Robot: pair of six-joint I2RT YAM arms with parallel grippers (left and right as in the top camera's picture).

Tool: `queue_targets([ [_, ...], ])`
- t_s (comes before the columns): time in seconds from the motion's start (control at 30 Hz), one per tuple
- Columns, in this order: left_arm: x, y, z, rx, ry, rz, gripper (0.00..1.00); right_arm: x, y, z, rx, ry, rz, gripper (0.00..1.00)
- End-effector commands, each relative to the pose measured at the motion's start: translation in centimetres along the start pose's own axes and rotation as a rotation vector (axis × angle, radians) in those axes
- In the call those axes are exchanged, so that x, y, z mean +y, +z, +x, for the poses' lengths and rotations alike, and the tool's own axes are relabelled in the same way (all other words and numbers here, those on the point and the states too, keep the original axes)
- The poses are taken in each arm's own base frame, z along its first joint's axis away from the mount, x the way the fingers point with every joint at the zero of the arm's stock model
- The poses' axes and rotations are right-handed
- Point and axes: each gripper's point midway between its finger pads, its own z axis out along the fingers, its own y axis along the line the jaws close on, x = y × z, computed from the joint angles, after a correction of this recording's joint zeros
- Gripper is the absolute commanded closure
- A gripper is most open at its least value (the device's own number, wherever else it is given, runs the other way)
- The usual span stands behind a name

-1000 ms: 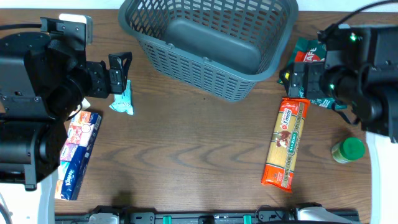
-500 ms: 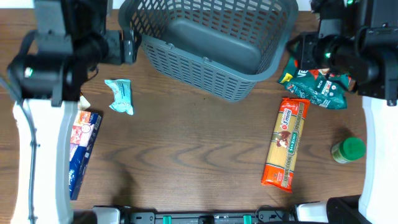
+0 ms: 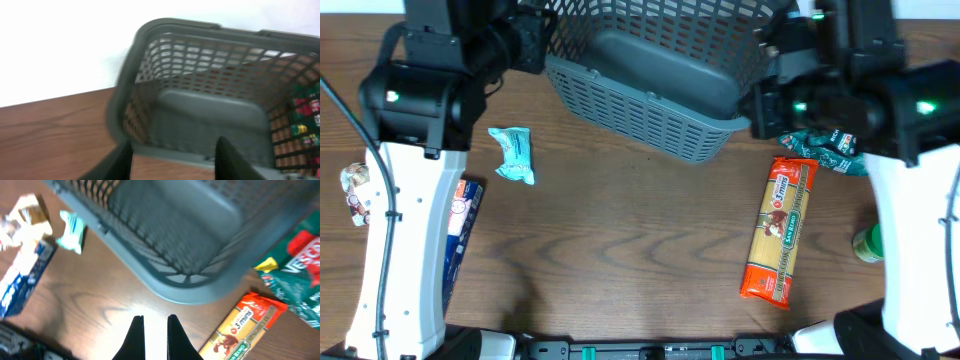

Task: Pack container
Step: 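Reach both grippers to the basket's near rim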

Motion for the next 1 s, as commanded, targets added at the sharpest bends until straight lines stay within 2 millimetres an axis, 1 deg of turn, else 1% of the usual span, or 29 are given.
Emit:
queue_targets([
  [0.0, -0.3, 1.3, 0.1, 0.014, 0.017, -0.001, 0.75, 0.7, 1.9, 0.2, 0.052, -0.043, 0.005, 0.99],
  [0.07, -0.4, 2.2, 0.5, 0.032, 0.036, 0.000, 0.87, 1.2, 3.2, 0.3, 0.085, -0.057, 0.003, 0.99],
  [0.23, -0.3, 4.4, 1.6, 0.081, 0.077, 0.005, 0.91, 1.8, 6.0, 0.7, 0.160, -0.111, -0.005, 0.99],
  [0.37, -0.2, 6.0, 2.7, 0.121, 0.086, 0.008, 0.91, 1.6, 7.4, 1.1, 0.206, -0.128, -0.003, 0.99],
  [0.57, -0.1, 8.1, 4.1, 0.171, 0.090, 0.012, 0.91, 1.4, 8.0, 1.7, 0.245, -0.128, 0.000, 0.99],
  [0.77, 0.1, 10.4, 5.7, 0.224, 0.086, 0.016, 0.91, 1.3, 7.9, 2.3, 0.272, -0.126, 0.001, 0.99],
  [0.9, 0.1, 11.4, 6.5, 0.250, 0.088, 0.018, 0.91, 1.3, 7.7, 2.8, 0.290, -0.122, 0.002, 0.99],
  [0.97, 0.1, 11.8, 6.8, 0.259, 0.089, 0.019, 0.91, 1.6, 7.6, 3.2, 0.306, -0.123, -0.015, 0.99],
])
